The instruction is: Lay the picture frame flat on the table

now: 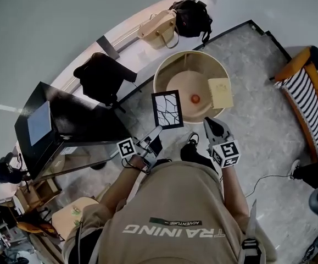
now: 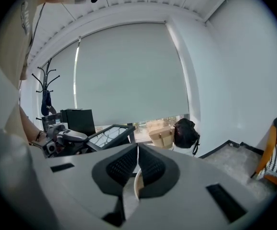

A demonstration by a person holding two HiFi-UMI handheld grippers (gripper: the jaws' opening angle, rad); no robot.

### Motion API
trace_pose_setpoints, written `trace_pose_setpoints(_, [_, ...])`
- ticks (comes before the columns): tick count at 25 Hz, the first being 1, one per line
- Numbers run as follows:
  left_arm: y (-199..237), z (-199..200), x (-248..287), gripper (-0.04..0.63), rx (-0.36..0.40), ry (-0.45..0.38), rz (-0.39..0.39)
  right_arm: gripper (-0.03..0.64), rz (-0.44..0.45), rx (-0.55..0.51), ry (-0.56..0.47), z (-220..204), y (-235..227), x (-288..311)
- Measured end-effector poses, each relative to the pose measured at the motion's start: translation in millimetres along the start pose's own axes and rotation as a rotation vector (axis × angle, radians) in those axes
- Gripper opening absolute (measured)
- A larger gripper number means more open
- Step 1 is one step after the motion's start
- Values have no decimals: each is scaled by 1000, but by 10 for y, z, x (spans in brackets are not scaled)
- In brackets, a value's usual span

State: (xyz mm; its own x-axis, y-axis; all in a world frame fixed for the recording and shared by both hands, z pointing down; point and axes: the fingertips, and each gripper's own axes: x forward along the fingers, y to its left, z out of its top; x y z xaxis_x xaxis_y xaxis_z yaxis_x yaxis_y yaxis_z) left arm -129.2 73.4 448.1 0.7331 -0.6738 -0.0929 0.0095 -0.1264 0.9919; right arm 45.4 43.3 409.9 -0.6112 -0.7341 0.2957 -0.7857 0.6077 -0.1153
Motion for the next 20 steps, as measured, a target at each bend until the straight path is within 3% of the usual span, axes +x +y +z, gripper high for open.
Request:
trace_pose_setpoints(5, [12,73,516,72,10,-20,12,8,29,41,41,-3,-510,51])
trace_pose_setpoints(11, [200,195,916,72,20,-49,71,8,75,7,75,-189,-947,247])
trace_pose_setpoints(16, [320,272,972,72,8,-59,117,8,89,54,82,-368,-983,338])
trace_pose_setpoints(20, [668,422,1036,72,-16,-61,168,8,112,75,118,-559,-968,509])
